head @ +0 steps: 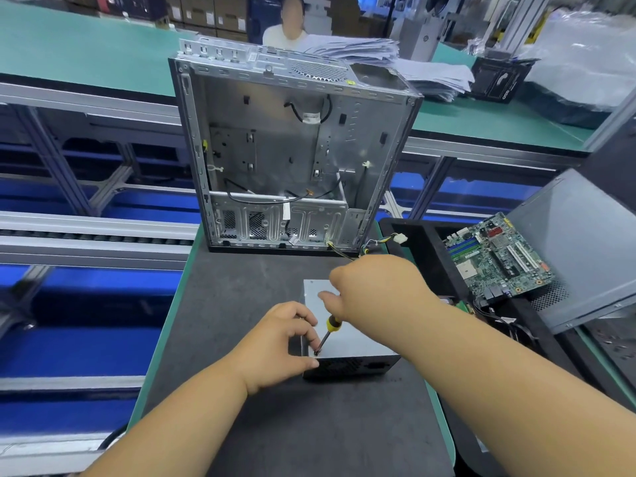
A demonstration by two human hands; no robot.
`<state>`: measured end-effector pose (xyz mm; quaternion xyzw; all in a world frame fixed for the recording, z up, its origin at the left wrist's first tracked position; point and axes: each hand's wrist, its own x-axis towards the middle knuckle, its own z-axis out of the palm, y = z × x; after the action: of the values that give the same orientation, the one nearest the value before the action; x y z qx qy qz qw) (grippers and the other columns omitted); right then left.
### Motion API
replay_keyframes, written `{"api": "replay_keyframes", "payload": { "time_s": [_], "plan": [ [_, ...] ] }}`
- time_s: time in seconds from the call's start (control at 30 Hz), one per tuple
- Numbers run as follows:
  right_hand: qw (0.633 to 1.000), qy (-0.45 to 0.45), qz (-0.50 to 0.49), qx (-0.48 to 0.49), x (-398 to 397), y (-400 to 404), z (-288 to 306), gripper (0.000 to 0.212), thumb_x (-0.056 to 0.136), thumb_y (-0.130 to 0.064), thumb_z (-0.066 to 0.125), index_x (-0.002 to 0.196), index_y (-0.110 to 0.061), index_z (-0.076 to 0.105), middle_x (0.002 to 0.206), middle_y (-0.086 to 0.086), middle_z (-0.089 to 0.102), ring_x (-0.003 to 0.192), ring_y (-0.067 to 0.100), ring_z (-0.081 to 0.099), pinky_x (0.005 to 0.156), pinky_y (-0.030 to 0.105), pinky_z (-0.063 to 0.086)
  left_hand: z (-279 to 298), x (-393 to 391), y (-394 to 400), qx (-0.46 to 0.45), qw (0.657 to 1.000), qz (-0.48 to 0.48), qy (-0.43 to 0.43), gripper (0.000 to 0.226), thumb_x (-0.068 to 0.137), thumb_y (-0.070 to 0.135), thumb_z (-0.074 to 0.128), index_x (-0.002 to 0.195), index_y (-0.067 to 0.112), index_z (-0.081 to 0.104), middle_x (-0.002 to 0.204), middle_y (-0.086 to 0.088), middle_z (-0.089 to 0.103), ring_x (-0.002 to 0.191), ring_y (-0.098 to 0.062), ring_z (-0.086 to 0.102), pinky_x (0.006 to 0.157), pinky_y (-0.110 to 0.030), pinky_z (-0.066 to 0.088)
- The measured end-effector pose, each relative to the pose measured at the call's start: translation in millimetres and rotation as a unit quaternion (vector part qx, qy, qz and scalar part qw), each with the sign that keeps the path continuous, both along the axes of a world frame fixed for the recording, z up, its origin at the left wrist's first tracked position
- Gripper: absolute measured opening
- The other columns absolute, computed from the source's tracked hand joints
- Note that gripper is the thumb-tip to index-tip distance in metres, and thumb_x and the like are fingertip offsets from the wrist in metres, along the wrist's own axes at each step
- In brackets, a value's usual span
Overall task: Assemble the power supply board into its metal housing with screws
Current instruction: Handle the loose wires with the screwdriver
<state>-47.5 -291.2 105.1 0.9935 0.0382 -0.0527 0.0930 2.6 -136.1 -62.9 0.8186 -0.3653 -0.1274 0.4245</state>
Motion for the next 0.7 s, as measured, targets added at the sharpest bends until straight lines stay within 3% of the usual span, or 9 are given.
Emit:
{"api": "replay_keyframes", "payload": {
  "time_s": [0.13,0.27,0.37,0.5,0.6,0.7],
  "plan": [
    [0.999,-0.026,-0.012,-0.034,-1,4,-4,0.051,0.102,-0.049,0.025,0.066,-0.017,0.040,0.062,-0.002,0.038,0.055,0.020,0.040,0.049,0.026,0.025,0,-2,-1,-0.009,1.000,0.009,-0.004,0.024,0.067,0.030,0.085,0.076,0.042,0.066,0.111,0.025,0.050,0.118,-0.002,0.043,0.099,-0.013,0.032],
    [0.997,0.012,0.024,0.075,-8,5,3,0.019,0.095,-0.038,0.041,0.088,-0.020,0.036,0.074,-0.005,0.041,0.074,0.025,0.045,0.056,0.033,0.027,1,-2,-1,-0.023,1.000,0.011,0.014,0.021,0.067,0.029,0.084,0.076,0.038,0.068,0.110,0.024,0.052,0.117,-0.003,0.045,0.101,-0.019,0.036],
    [0.988,0.078,0.029,0.128,-10,-1,11,0.013,0.093,-0.030,0.052,0.093,-0.023,0.040,0.087,-0.005,0.050,0.084,0.023,0.051,0.060,0.035,0.035,-1,-2,-1,-0.018,1.000,0.012,0.019,0.020,0.068,0.028,0.085,0.076,0.038,0.069,0.112,0.025,0.051,0.118,-0.003,0.045,0.102,-0.019,0.035],
    [0.989,0.077,0.064,0.107,-11,-8,14,0.019,0.091,-0.014,0.059,0.101,-0.029,0.053,0.099,-0.010,0.050,0.092,0.016,0.056,0.077,0.035,0.049,-6,-2,1,-0.014,0.999,0.020,0.020,0.019,0.070,0.031,0.084,0.079,0.037,0.069,0.115,0.028,0.048,0.120,-0.002,0.044,0.100,-0.017,0.034],
    [0.992,0.061,0.073,0.081,-9,-6,9,0.025,0.090,-0.008,0.059,0.105,-0.028,0.055,0.098,-0.010,0.047,0.088,0.015,0.054,0.073,0.033,0.048,-6,-2,1,-0.012,0.999,0.020,0.021,0.019,0.069,0.033,0.084,0.078,0.038,0.069,0.115,0.029,0.048,0.121,0.000,0.043,0.098,-0.015,0.032],
    [0.994,0.062,0.074,0.041,-5,-4,9,0.012,0.093,-0.019,0.060,0.103,-0.024,0.056,0.099,-0.006,0.053,0.087,0.019,0.055,0.068,0.033,0.046,-3,-2,0,-0.008,1.000,0.019,0.018,0.019,0.069,0.032,0.085,0.078,0.037,0.069,0.114,0.029,0.048,0.120,0.000,0.043,0.099,-0.014,0.033]
  ]
}}
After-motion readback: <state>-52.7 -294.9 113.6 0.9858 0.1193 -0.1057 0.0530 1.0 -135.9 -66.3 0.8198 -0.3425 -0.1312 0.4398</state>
